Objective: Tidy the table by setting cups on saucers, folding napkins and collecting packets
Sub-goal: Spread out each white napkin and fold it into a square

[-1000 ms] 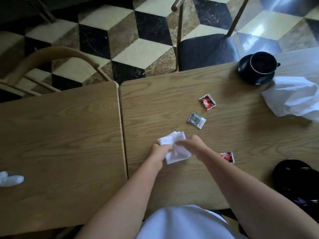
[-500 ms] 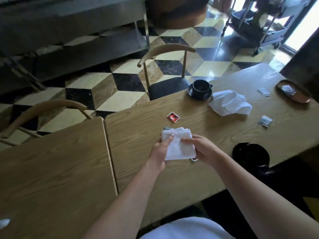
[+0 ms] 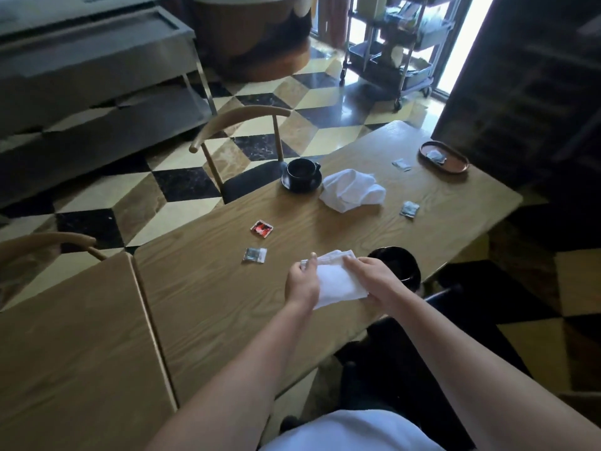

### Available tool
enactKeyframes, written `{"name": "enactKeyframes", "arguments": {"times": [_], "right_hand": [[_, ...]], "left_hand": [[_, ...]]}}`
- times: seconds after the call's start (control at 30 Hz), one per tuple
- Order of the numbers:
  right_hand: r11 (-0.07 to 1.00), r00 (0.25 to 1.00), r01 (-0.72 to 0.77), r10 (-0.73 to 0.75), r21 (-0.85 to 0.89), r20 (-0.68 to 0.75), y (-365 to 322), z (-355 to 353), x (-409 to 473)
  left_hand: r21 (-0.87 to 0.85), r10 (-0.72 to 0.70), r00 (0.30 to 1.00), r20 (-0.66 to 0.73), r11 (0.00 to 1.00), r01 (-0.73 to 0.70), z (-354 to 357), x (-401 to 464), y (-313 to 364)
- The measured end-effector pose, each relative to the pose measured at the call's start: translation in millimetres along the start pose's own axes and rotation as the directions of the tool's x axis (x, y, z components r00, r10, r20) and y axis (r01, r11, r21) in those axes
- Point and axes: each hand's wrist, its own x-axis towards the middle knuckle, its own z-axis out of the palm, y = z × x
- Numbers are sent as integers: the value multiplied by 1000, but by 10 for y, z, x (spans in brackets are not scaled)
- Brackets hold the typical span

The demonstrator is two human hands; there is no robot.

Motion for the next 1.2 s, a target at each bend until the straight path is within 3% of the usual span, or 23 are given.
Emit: {"name": "enactKeyframes", "arguments": {"times": [0.1, 0.23, 0.43, 0.67, 0.83, 1.0, 1.1, 1.2], "right_hand": [[999, 999, 42, -43, -29, -34, 94, -272, 57], [993, 998, -9, 1, -118, -63, 181, -619, 166], [957, 995, -66, 85, -283, 57, 284, -892, 403], [818, 994, -63, 104, -571, 39, 429, -464, 679], [611, 999, -46, 44, -790, -24, 608, -255, 831], [244, 994, 106, -61, -964, 94, 703, -168, 1011], [104, 992, 123, 16, -987, 125, 727, -101, 1130], [40, 991, 111, 70, -993, 114, 775, -45, 1218]], "left_hand": [[8, -29, 1000, -2, 1000, 29, 304, -38, -13], [-135, -115, 990, 80, 983, 125, 631, -23, 0], [-158, -216, 968, 127, 959, 235, 704, -30, -181], [-62, -357, 934, -6, 932, 356, 453, 59, -722], [89, -417, 903, -105, 900, 426, 430, 165, -887], [191, -426, 892, -151, 873, 449, 561, 355, -972], [377, -387, 898, -208, 816, 439, 611, 447, -1052], [567, -313, 928, -200, 736, 370, 583, 519, -1121]]}}
